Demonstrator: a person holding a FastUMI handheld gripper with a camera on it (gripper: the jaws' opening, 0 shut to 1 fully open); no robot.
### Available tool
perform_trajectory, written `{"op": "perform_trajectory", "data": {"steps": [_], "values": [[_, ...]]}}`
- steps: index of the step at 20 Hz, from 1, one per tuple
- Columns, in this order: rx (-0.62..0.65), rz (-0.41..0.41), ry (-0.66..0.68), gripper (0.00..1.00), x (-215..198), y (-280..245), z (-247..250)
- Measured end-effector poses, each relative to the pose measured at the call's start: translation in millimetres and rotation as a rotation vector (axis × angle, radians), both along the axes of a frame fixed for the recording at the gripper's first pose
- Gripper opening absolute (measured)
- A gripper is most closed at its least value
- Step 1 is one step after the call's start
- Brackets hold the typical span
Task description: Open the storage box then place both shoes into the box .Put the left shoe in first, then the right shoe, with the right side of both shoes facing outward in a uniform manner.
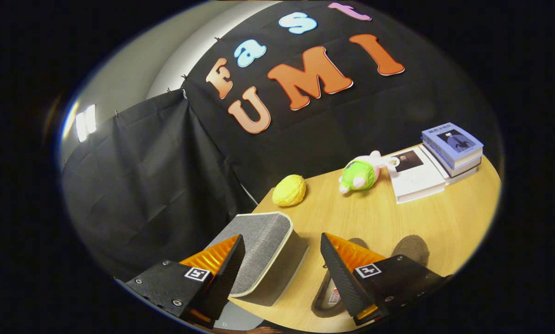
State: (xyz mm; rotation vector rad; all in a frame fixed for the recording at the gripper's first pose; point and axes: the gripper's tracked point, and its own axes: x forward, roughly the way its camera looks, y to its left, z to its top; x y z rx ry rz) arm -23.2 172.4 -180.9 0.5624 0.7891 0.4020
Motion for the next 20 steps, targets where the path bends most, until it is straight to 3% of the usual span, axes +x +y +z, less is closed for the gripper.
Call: {"op": "perform_trajectory", "data": {"steps": [9, 20], "values": [[0.106, 0.087, 0.202, 0.98, -20, 59, -56], [0.268, 0.054, 0.329, 0.96, -17, 98, -85]]}}
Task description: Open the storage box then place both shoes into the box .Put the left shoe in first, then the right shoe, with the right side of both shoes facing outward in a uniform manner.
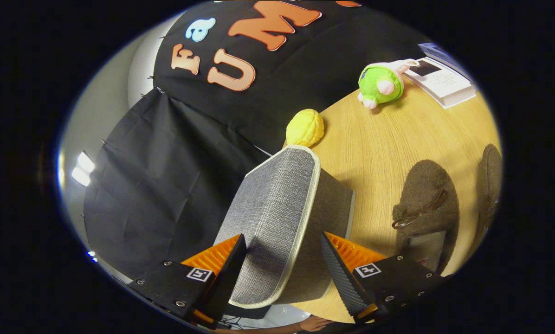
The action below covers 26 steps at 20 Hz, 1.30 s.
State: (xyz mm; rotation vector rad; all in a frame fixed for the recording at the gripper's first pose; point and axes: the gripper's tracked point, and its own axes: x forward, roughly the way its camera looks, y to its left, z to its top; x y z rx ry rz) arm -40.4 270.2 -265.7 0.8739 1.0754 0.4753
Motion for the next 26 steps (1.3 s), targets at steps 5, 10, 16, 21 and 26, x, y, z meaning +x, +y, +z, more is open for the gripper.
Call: {"op": "perform_trajectory", "data": {"steps": [5, 10, 16, 21, 26], "values": [[0.032, -0.009, -0.03, 0.81, 8, 11, 1], [-0.009, -0.012, -0.08, 0.69, 12, 5, 1], [-0.046, -0.062, -0.135, 0.28, 23, -11, 7], [0.005, -0.089, -0.159, 0.1, 32, -9, 33], [-0.011, -0.074, -0.211, 0.07, 43, -2, 60]]}}
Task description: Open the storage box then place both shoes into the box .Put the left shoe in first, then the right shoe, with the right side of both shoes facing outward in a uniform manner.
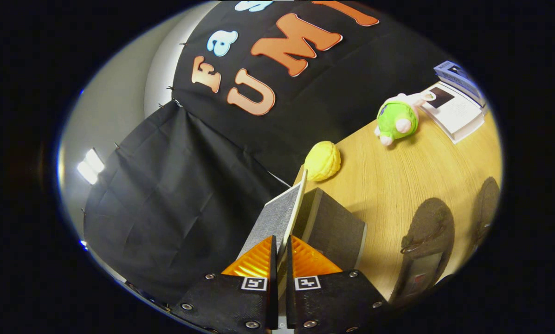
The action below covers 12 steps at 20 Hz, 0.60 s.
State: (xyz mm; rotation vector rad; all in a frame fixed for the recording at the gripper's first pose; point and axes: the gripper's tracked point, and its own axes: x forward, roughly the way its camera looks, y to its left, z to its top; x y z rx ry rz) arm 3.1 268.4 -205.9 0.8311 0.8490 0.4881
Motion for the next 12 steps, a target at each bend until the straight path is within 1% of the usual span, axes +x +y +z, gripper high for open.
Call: {"op": "perform_trajectory", "data": {"steps": [6, 12], "values": [[0.041, 0.009, -0.094, 0.07, 22, 23, 60], [0.105, 0.023, -0.146, 0.07, 42, 69, 109]]}}
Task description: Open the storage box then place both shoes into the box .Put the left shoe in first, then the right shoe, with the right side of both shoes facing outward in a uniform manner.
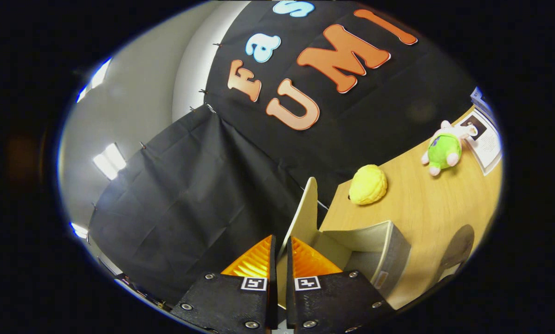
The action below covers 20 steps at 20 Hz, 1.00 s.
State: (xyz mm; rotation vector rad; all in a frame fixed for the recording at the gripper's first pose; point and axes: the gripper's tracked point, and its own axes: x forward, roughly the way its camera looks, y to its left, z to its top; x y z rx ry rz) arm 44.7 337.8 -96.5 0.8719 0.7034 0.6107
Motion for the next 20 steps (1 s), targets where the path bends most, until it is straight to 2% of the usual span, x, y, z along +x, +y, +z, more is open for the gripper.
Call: {"op": "perform_trajectory", "data": {"steps": [8, 15, 16, 18, 19, 20], "values": [[0.033, 0.105, -0.006, 0.07, -18, 87, 2], [0.155, 0.055, 0.091, 0.07, -16, 136, 2], [0.164, 0.063, 0.103, 0.09, -19, 145, 2], [0.104, 0.109, 0.119, 0.13, -25, 162, -12], [0.061, 0.145, 0.114, 0.2, -30, 167, -22], [0.032, 0.178, 0.115, 0.23, -39, 169, -25]]}}
